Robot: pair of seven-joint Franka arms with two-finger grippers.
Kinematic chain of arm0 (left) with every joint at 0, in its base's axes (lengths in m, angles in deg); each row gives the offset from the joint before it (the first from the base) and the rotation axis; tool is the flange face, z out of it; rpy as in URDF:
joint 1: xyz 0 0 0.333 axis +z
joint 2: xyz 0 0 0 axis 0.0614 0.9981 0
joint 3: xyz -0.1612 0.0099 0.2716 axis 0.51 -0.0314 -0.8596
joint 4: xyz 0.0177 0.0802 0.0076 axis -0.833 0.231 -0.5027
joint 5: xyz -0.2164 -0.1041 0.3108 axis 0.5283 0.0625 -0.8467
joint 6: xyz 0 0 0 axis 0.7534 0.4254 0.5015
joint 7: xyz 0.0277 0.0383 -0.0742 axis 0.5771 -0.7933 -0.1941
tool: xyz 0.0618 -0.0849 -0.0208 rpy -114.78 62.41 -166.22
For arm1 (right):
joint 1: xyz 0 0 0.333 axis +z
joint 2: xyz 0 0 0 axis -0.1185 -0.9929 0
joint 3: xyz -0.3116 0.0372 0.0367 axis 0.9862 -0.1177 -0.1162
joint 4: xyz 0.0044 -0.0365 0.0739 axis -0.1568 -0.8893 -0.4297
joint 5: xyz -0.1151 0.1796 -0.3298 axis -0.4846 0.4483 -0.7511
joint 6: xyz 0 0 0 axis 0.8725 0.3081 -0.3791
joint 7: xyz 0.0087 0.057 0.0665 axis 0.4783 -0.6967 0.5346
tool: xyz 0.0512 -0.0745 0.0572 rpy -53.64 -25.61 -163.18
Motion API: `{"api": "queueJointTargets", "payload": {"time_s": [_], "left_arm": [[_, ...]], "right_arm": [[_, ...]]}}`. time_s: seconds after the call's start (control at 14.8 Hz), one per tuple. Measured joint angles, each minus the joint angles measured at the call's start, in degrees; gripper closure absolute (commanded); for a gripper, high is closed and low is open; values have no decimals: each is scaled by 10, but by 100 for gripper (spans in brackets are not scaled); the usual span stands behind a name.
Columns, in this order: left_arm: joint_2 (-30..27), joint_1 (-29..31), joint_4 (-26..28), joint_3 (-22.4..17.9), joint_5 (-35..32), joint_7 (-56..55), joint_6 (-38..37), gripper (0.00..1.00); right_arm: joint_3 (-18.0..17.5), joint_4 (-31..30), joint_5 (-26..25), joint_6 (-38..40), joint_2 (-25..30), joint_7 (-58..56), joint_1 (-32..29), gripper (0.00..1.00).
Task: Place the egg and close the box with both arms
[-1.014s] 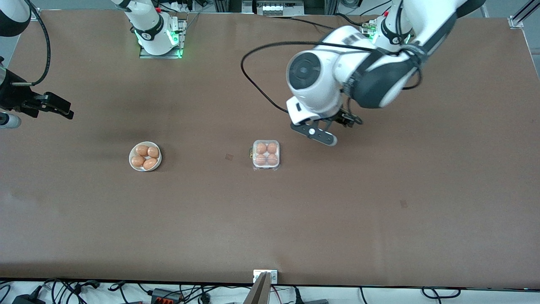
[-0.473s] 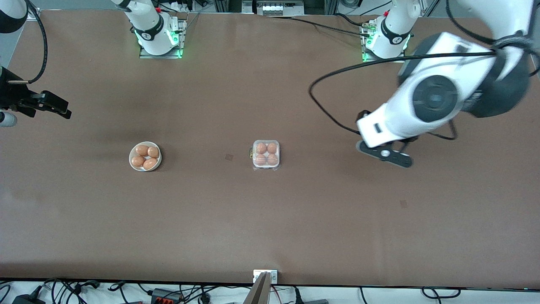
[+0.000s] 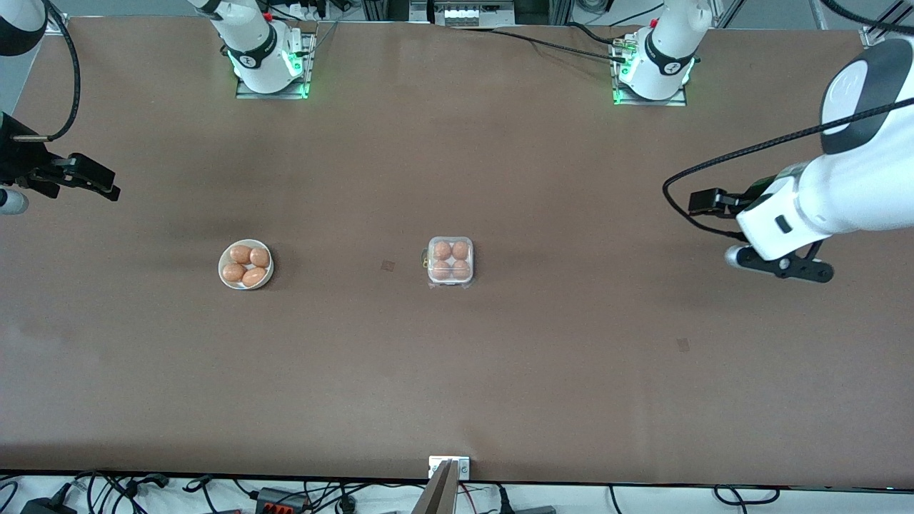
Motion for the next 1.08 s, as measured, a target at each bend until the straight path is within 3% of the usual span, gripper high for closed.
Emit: {"api": "queueJointTargets", "payload": {"time_s": [0.2, 0.41, 0.54, 0.81, 1.08], "left_arm": [[-61, -64, 79, -88, 5, -4, 92, 0], [-117, -68, 128, -116, 11, -4, 127, 0], [-143, -60, 145, -115, 11, -4, 134, 0], [-164, -14, 158, -47, -5, -45, 139, 0], [-180, -12, 199, -41, -9, -71, 195, 0]], "right_arm": [[0, 0, 0, 1, 0, 0, 0, 0], [0, 0, 0, 1, 0, 0, 0, 0], [-1, 0, 0, 2, 0, 0, 0, 0], [-1, 0, 0, 5, 0, 1, 0, 0], [-1, 0, 0, 6, 0, 1, 0, 0]]}}
